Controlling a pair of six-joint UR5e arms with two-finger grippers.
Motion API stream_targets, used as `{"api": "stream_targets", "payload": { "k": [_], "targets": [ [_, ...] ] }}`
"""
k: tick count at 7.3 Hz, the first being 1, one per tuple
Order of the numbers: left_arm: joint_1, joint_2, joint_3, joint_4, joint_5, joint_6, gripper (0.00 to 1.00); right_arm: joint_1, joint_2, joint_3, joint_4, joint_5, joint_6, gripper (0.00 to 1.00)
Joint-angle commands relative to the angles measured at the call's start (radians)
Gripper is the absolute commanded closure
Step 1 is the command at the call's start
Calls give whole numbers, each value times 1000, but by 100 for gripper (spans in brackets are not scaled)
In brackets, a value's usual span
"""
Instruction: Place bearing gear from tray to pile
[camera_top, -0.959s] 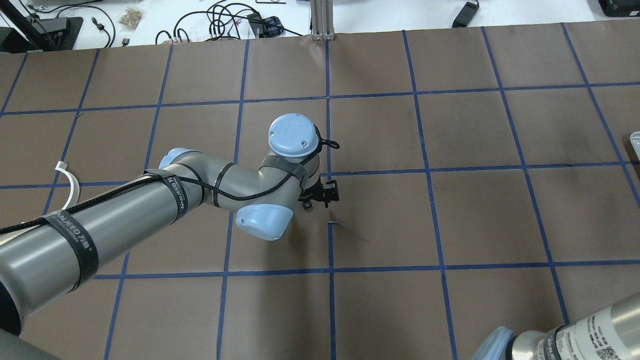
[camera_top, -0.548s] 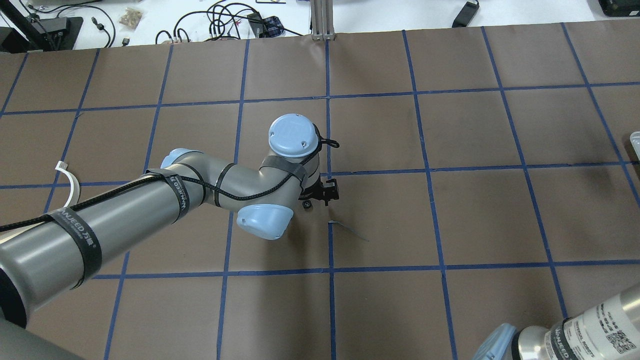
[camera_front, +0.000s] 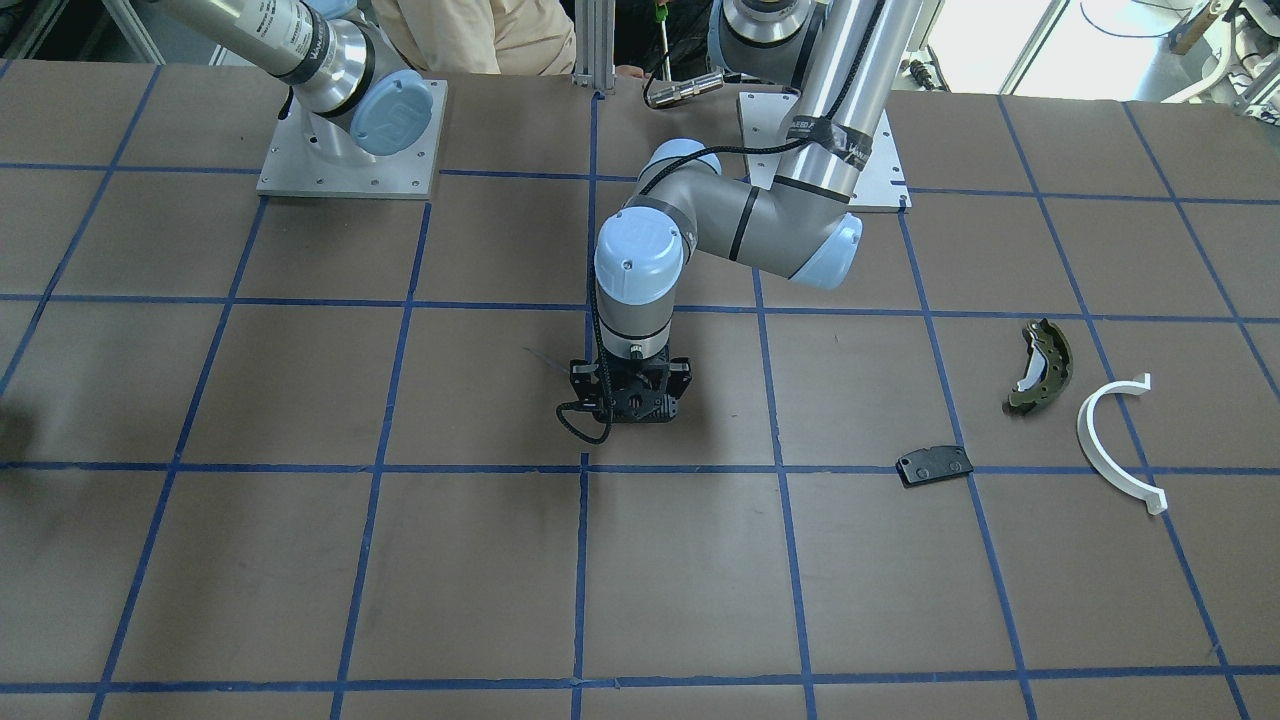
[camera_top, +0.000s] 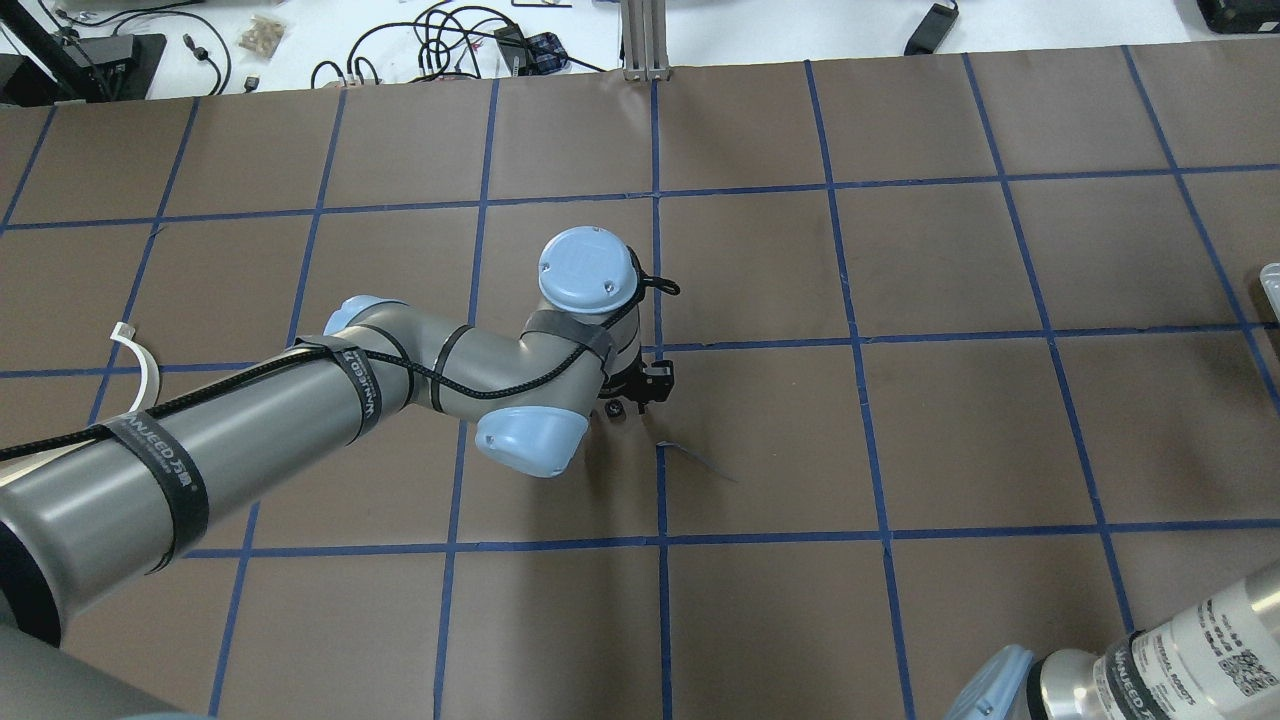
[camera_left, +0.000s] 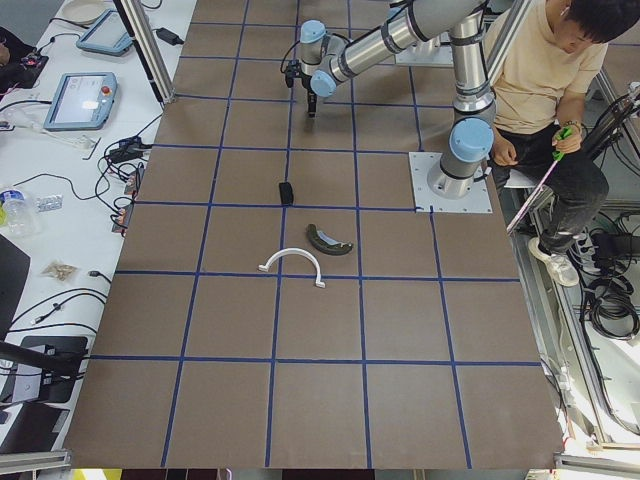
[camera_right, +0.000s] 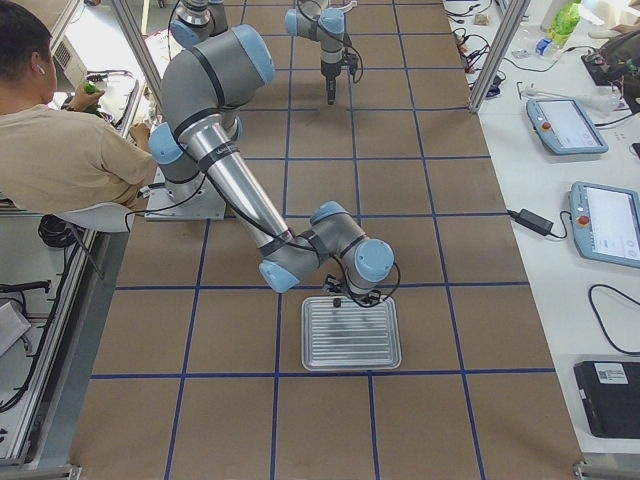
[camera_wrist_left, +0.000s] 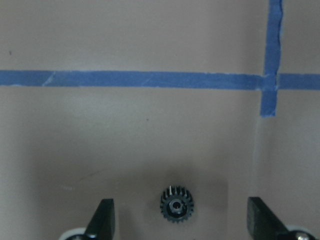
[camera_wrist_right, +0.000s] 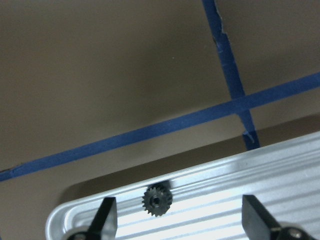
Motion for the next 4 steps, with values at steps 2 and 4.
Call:
{"api": "stream_targets", "payload": {
  "k": [2,4],
  "targets": [
    [4,4,-1,-1,1,-4,92,-2,21,-1,-1,-37,12,19],
    [22,45,6,-11,1,-1,96,-5,21,1,-1,-61,38,33]
  ]
}}
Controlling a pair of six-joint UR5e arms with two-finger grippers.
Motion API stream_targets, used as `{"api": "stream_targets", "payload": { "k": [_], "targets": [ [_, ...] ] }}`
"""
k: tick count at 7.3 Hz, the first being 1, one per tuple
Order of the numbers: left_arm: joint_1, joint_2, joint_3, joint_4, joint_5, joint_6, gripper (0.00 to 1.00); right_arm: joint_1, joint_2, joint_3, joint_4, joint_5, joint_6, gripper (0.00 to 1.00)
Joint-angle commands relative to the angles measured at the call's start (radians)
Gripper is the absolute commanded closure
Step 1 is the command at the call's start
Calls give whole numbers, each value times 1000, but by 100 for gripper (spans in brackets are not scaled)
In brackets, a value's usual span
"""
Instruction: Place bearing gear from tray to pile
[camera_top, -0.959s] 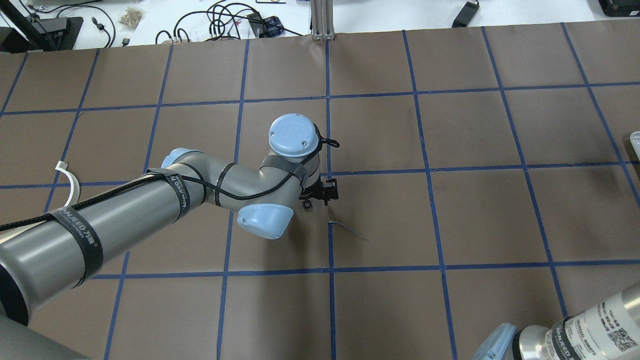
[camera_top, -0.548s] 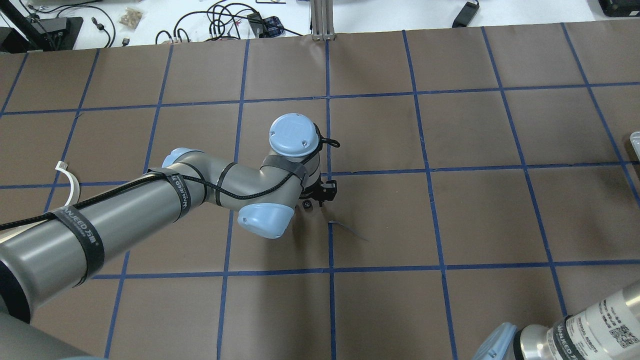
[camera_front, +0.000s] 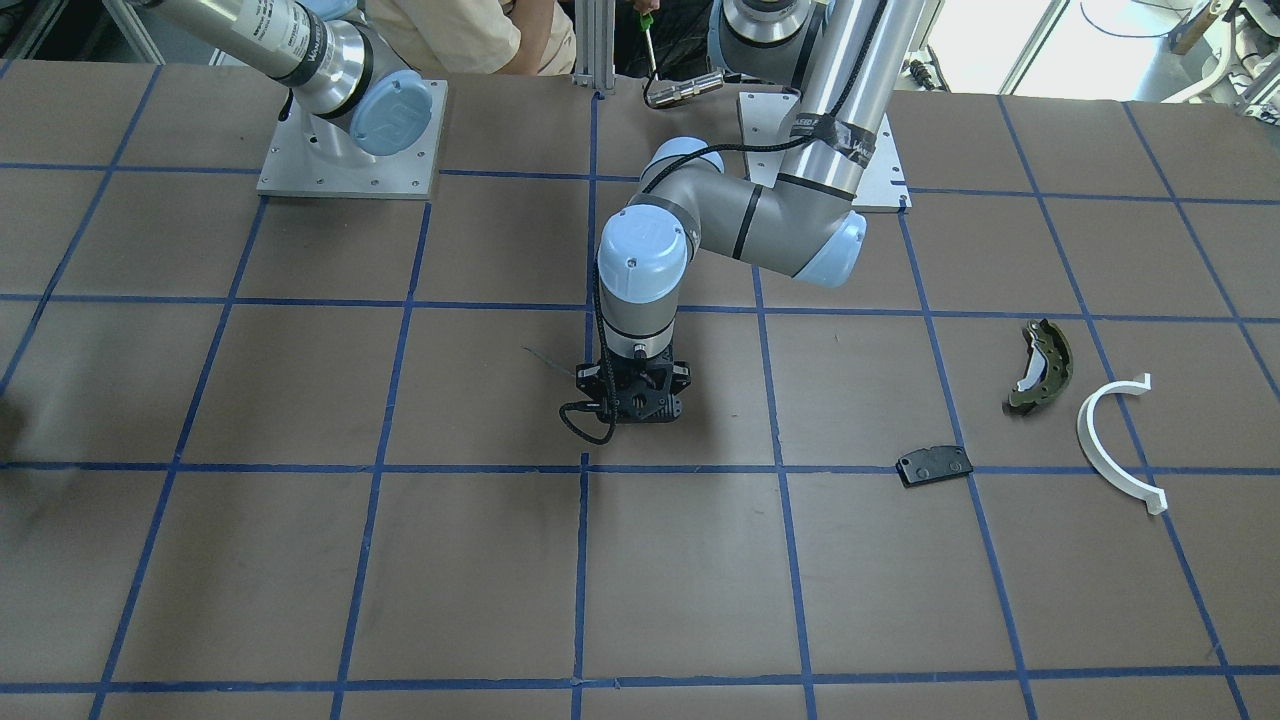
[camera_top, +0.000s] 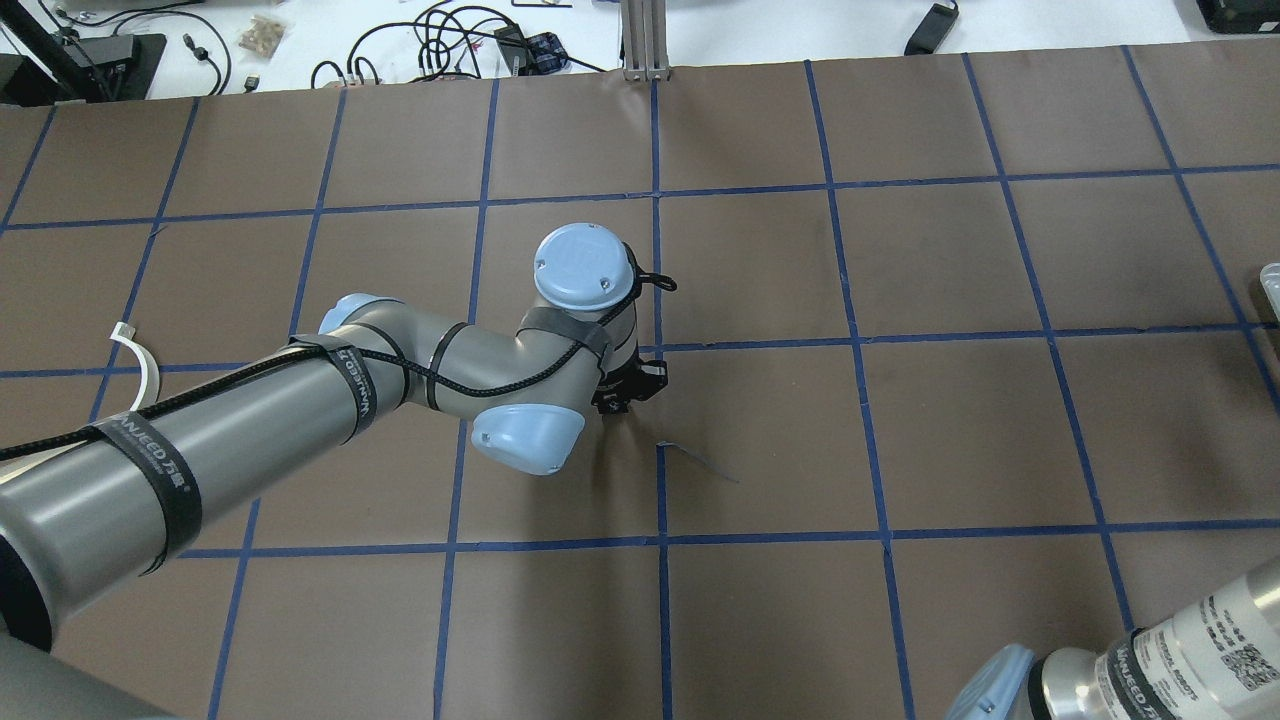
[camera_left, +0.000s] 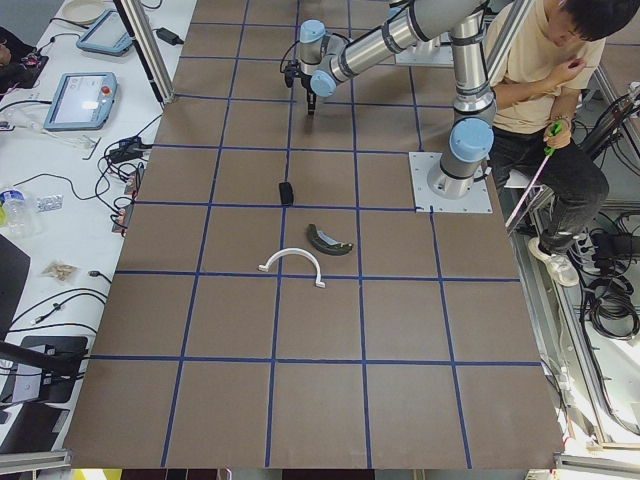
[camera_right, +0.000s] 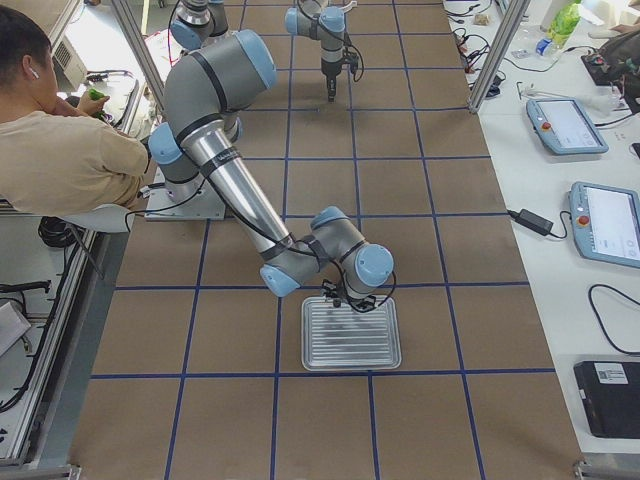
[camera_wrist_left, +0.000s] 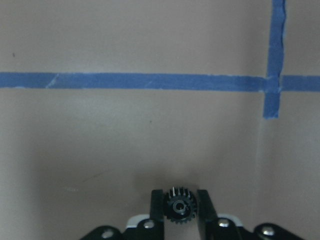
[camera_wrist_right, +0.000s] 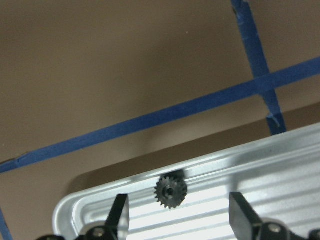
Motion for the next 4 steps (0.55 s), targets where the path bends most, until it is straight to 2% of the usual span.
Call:
{"api": "stream_targets", "payload": {
  "k": [1,2,3,4],
  "targets": [
    [51,74,0,-18,4,2,95,-1,3,1,0,-12,17,36],
    [134,101,-3,-54,8,26,96,-1,3,1,0,-12,20,38],
    [222,131,-17,-87,13,86,100,-1,3,1,2,-11,20,38],
    [324,157,-23,-155,59,206,100,-1,4,1,2,-9,20,38]
  ]
}}
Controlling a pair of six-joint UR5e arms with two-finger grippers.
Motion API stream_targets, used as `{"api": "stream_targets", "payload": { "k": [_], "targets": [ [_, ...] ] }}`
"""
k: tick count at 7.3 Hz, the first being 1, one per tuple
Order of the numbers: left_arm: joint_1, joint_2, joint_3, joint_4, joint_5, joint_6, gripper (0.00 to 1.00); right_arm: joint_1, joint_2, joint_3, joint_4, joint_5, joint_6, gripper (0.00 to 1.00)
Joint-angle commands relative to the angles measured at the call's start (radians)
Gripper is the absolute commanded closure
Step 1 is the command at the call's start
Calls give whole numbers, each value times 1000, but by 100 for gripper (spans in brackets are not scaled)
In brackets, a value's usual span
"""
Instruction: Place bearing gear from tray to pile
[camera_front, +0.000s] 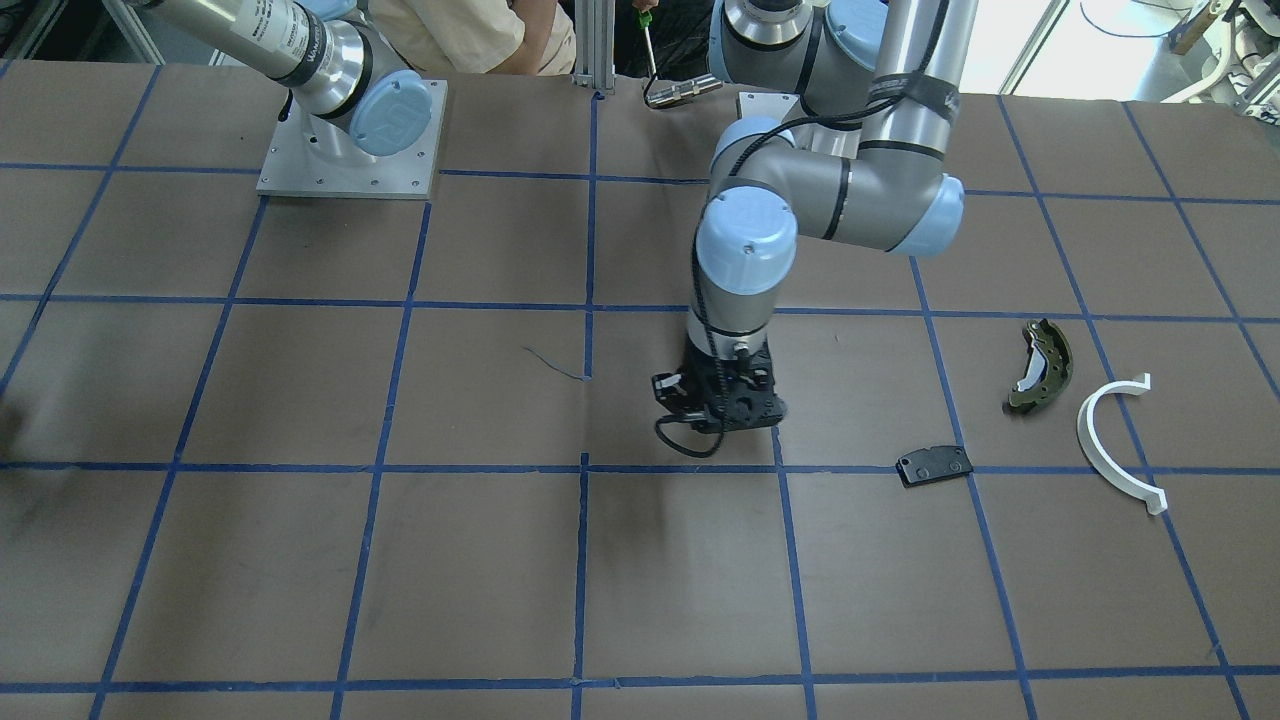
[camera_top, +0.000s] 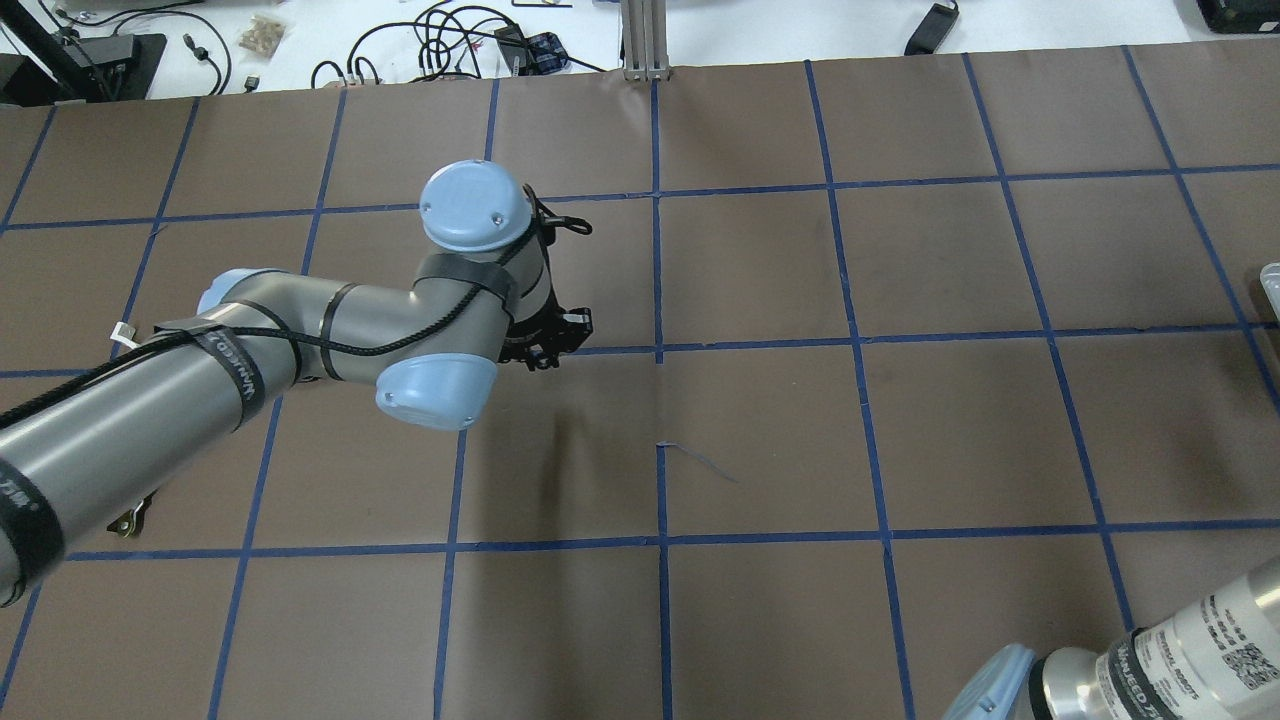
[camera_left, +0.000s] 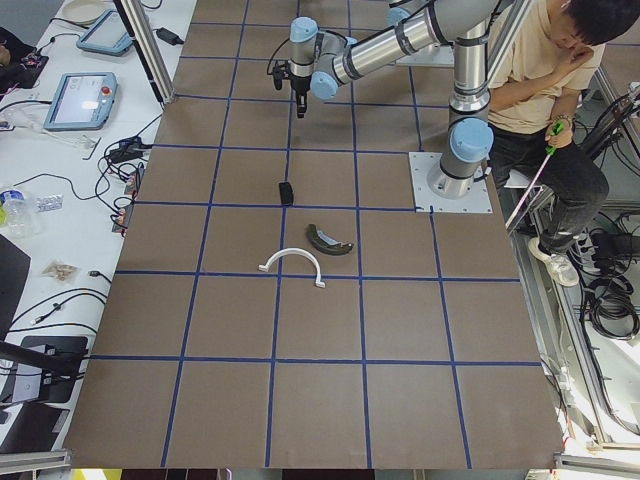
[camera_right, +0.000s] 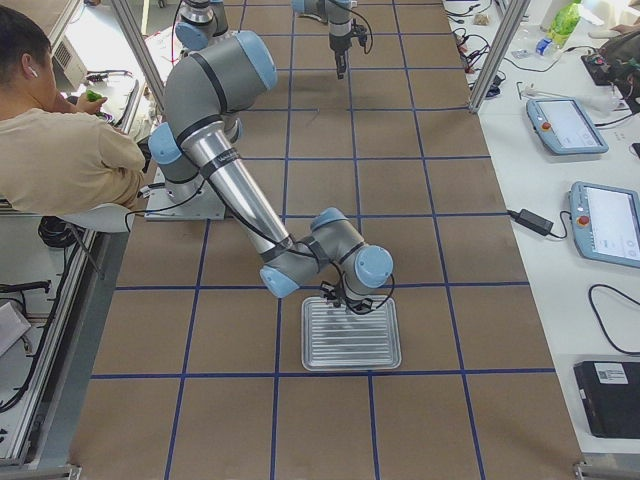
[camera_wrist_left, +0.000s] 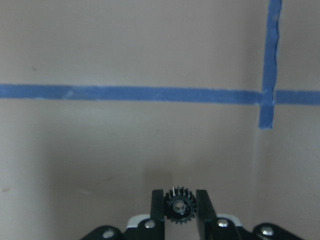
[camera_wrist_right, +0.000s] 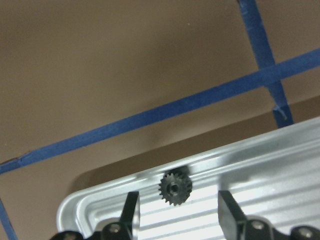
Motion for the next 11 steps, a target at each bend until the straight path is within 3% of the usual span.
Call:
{"api": "stream_targets", "payload": {
  "k": [1,3,4,6,11],
  "targets": [
    [230,59,-21,-119,91,271,100,0,1,3,1,3,1,38],
    [349,70,-56,-112,127,479,100,0,3,5,1,2,1,41],
    [431,68,-74,-105,121,600,100,0,3,5,1,0,1,53],
    [539,50,-85,-74,124,769,100,0,3,5,1,-1,2,96],
    [558,30,-108,-43,121,802,97,6,-22,-63,16,-41,5,100]
  ]
}}
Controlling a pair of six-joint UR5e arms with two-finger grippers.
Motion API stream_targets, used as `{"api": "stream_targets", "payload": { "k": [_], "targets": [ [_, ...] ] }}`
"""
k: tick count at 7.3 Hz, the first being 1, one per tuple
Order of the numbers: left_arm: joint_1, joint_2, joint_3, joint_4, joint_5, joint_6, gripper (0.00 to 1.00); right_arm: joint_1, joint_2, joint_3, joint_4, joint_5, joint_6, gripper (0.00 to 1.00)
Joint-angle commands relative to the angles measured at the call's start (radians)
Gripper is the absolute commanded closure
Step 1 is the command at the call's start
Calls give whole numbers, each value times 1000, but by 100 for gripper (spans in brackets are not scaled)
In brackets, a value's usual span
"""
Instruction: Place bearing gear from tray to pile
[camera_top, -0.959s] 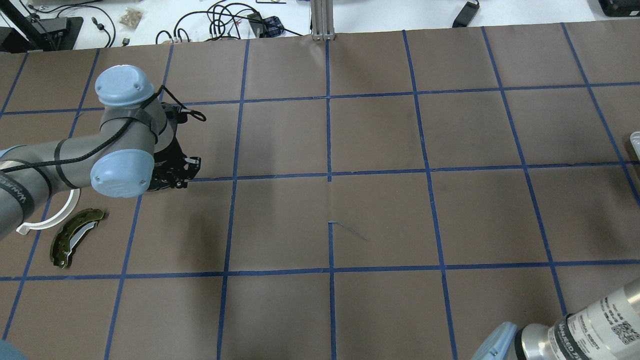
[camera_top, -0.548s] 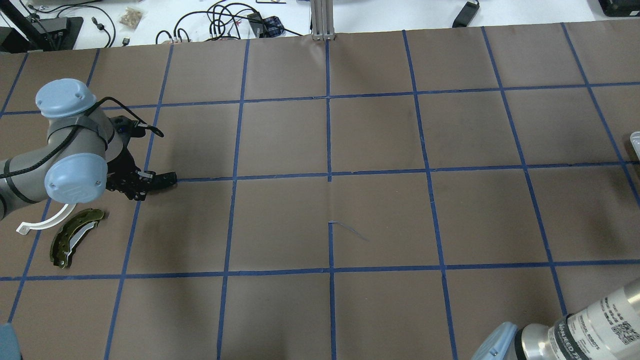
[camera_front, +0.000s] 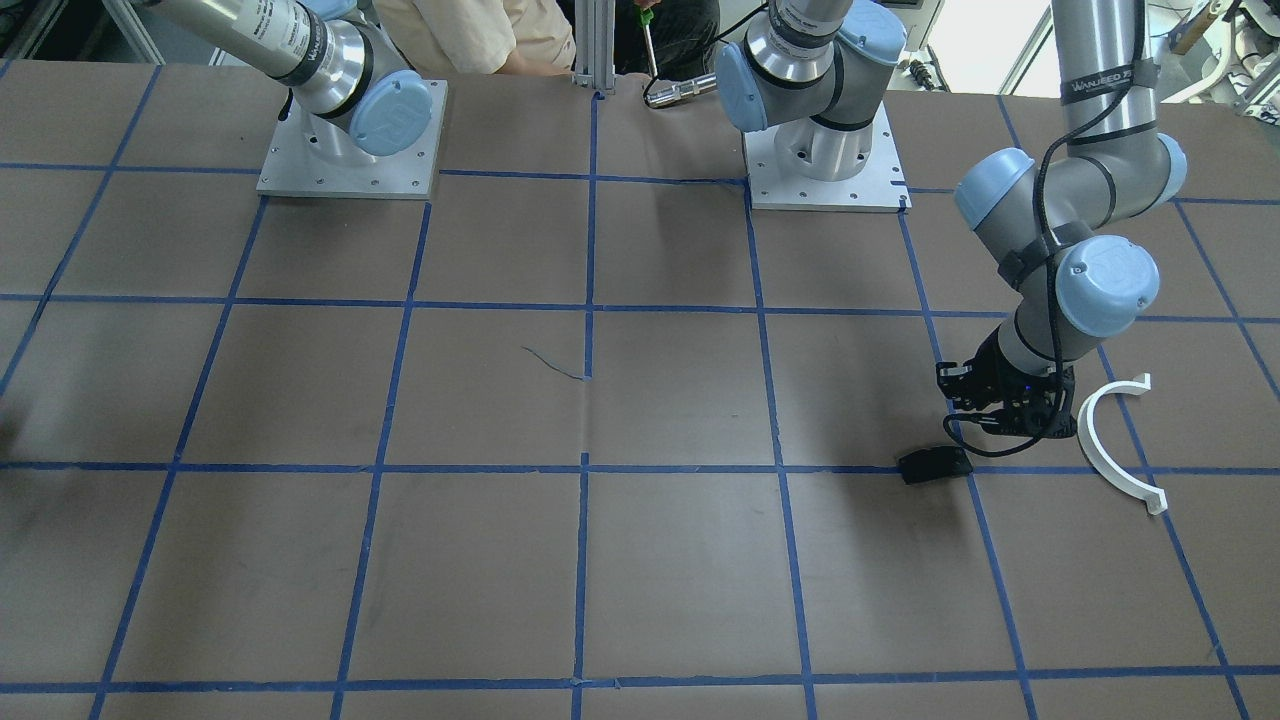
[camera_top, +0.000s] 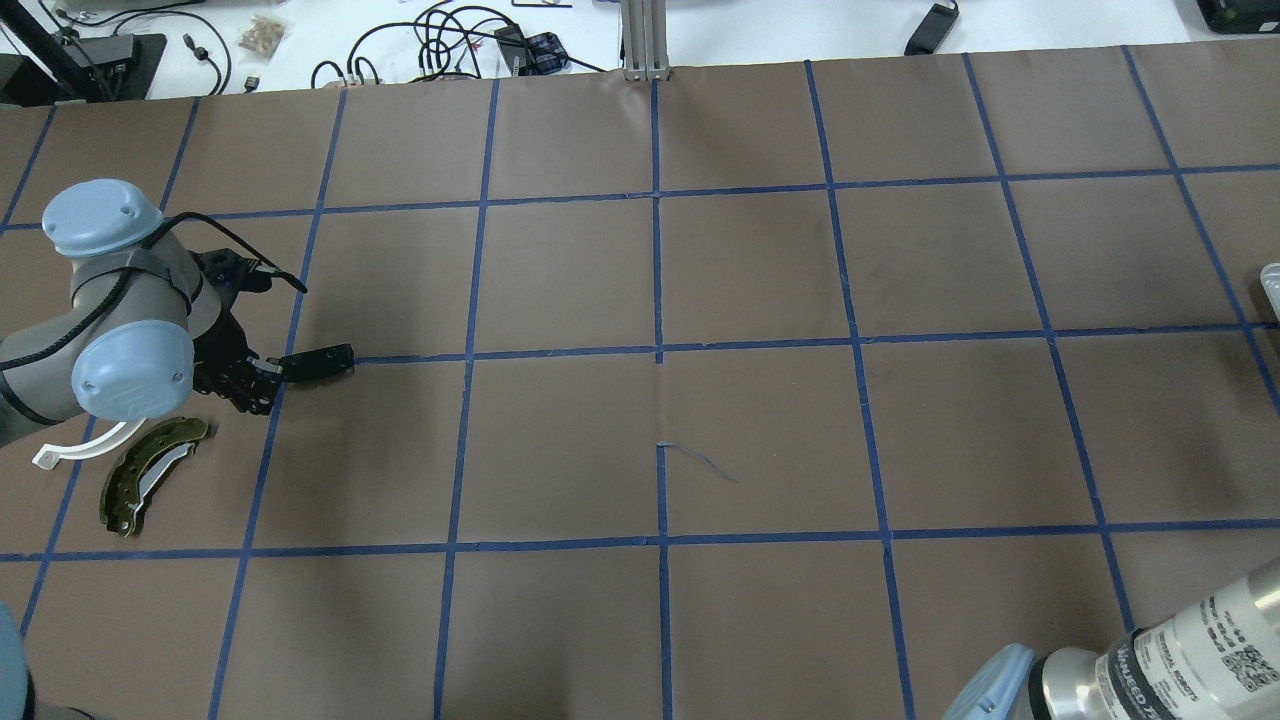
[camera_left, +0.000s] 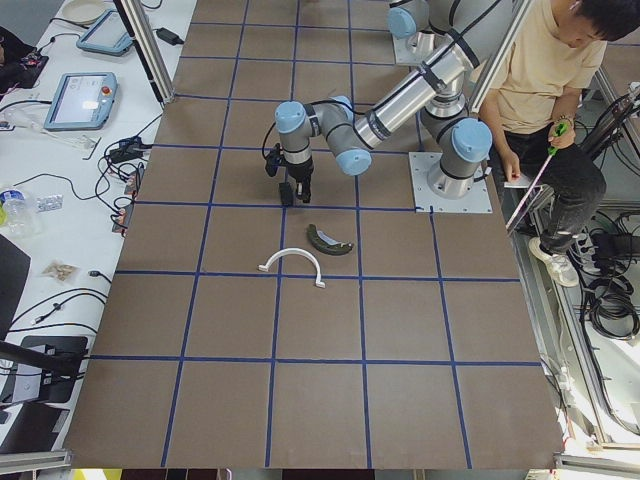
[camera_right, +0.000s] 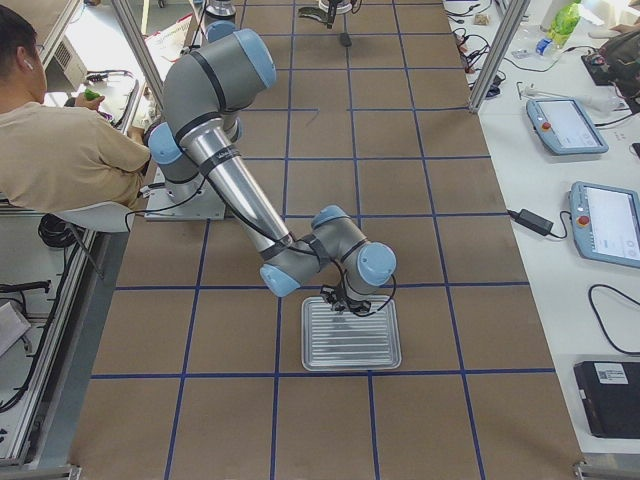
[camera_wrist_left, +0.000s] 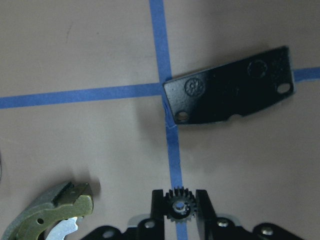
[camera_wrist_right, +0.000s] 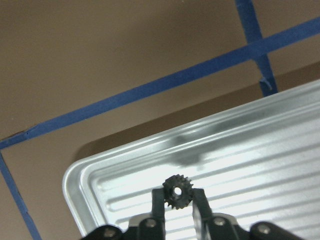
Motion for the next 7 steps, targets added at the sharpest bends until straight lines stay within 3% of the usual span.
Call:
{"api": "stream_targets", "payload": {
  "k": [1,3,5,7],
  "targets": [
    [1,-10,-3,1,1,6,1,25,-34,-27,17,16,46,100],
    [1,-8,-6,0,7,3,0,162,-57,-24,84,51,104,100],
    [-2,-2,-2,1,7,0,0,296,-76,-21,189,144,293,100],
    [-27,32,35,-13,-3,-26,0,446,-100,-10,201,209,471,100]
  ]
}}
